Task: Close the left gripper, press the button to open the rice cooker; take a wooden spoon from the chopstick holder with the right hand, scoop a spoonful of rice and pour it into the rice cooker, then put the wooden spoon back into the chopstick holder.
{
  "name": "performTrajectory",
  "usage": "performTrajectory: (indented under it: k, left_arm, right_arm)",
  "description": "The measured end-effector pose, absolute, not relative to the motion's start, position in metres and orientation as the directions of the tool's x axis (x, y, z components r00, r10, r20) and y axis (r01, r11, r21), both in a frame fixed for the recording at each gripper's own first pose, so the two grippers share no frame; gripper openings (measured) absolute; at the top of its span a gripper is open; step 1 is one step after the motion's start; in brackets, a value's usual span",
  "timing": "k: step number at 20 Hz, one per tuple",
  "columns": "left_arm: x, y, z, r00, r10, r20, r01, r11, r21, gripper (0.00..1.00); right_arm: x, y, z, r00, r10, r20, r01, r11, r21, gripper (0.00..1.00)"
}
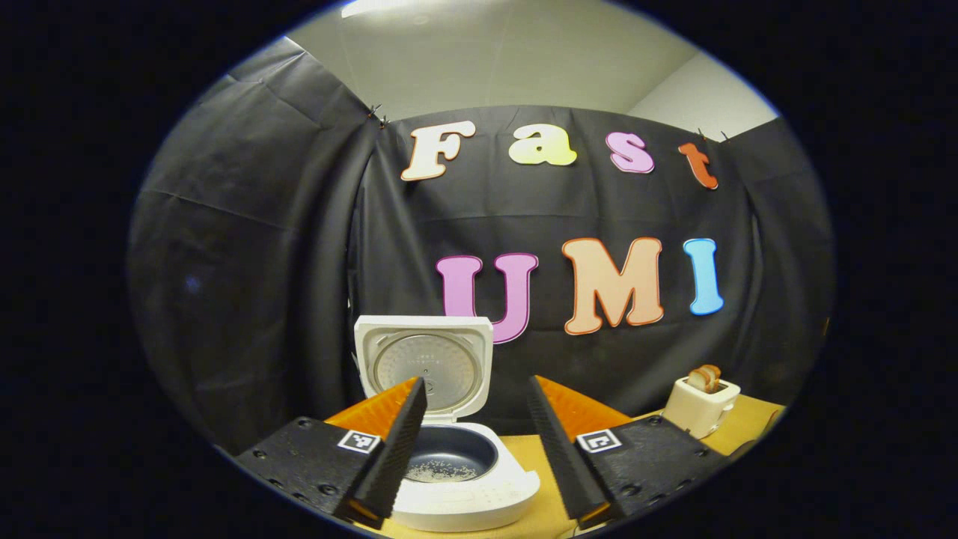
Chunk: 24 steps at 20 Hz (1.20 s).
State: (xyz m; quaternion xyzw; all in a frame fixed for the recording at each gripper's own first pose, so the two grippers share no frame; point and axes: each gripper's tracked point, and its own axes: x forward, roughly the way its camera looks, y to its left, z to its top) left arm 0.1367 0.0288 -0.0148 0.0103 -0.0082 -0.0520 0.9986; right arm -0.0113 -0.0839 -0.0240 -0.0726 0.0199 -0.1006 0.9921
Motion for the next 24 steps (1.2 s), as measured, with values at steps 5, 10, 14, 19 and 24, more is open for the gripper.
performTrajectory:
  k: [5,10,14,19,24]
  left_arm:
    - [0.099,0.020,0.006,0.995,-0.091,0.042,0.092,0.996,-0.005,0.98]
    - [0.066,0.014,0.011,0.996,-0.076,0.051,0.076,0.997,0.011,0.96]
    - [0.045,0.002,0.011,0.996,-0.079,0.032,0.079,0.997,-0.013,0.96]
    - [0.033,-0.007,0.007,0.997,-0.077,0.006,0.077,0.997,0.027,0.96]
    - [0.026,-0.012,0.009,0.998,-0.070,-0.005,0.070,0.997,0.030,0.96]
  right_arm:
    - [-0.001,-0.107,-0.047,0.974,-0.210,-0.084,0.200,0.973,-0.116,1.00]
    - [0.014,-0.131,-0.081,0.963,-0.214,-0.161,0.201,0.975,-0.098,1.00]
    - [0.025,-0.147,-0.131,0.936,-0.226,-0.272,0.205,0.973,-0.101,1.00]
    - [0.032,-0.163,-0.189,0.890,-0.231,-0.392,0.217,0.973,-0.080,1.00]
    - [0.030,-0.179,-0.242,0.821,-0.233,-0.522,0.240,0.969,-0.055,1.00]
